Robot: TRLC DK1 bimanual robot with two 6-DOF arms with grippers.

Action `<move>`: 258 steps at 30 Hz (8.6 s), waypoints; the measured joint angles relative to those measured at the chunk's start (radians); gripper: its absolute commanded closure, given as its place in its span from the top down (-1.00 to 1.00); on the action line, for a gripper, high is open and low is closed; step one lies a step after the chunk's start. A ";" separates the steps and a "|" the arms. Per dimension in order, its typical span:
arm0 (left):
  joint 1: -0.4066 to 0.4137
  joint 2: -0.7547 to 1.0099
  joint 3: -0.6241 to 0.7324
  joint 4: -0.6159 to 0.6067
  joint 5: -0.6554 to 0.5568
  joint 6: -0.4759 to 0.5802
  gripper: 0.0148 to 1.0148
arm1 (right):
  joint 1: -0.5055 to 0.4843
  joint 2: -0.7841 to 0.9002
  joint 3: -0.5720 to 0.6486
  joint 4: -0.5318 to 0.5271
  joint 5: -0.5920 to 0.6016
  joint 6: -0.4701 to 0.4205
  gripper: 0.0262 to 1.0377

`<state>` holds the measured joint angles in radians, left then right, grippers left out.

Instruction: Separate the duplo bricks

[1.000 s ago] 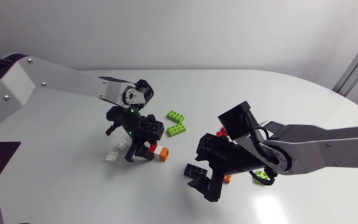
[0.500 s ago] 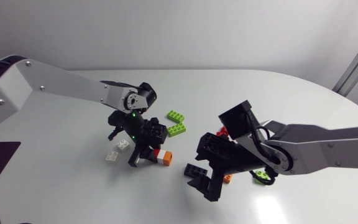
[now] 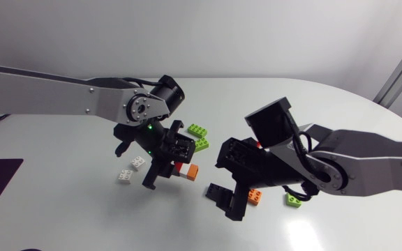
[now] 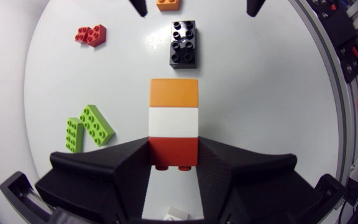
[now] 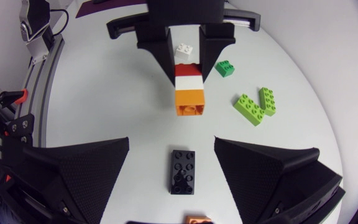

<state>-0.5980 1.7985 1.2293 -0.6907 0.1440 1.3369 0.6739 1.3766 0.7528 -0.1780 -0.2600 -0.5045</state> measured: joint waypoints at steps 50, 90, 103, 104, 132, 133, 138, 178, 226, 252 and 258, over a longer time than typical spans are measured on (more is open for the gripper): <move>-0.150 -0.262 -0.061 0.009 0.067 -0.198 -0.43 | 0.074 -0.151 -0.033 0.006 0.059 0.060 -0.32; 0.114 -0.340 -0.036 0.100 0.721 -0.500 0.92 | -0.266 -0.448 -0.089 -0.060 -0.408 0.183 -0.49; 0.087 -0.277 -0.021 0.123 0.846 -0.592 0.89 | -0.288 -0.454 -0.069 -0.048 -0.536 0.281 -0.49; 0.087 -0.272 -0.014 0.123 0.856 -0.597 0.89 | -0.288 -0.450 -0.068 -0.047 -0.538 0.281 -0.49; 0.076 -0.238 0.007 0.088 0.958 -0.596 0.30 | -0.254 -0.396 -0.063 -0.021 -0.556 0.280 -0.49; 0.072 -0.238 0.007 0.084 0.958 -0.594 0.24 | -0.252 -0.396 -0.063 -0.021 -0.556 0.280 -0.49; 0.058 -0.230 0.008 0.066 0.961 -0.577 0.05 | -0.239 -0.396 -0.063 -0.021 -0.556 0.280 -0.49; -0.150 -0.275 0.121 -0.275 0.407 -0.272 -0.45 | -0.150 -0.394 0.012 -0.268 -0.355 -0.011 0.91; -0.198 -0.291 0.132 -0.246 0.322 -0.256 0.70 | -0.005 -0.381 -0.039 -0.160 -0.229 0.041 -0.47; -0.180 -0.291 0.138 -0.245 0.372 -0.276 0.15 | 0.016 -0.421 -0.077 -0.151 -0.158 0.045 -0.47; -0.180 -0.291 0.153 -0.245 0.401 -0.286 -0.31 | 0.026 -0.439 -0.077 -0.152 -0.152 0.045 -0.47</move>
<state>-0.7780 1.5074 1.3823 -0.9356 0.5446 1.0504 0.7002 0.9379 0.6758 -0.3298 -0.4122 -0.4599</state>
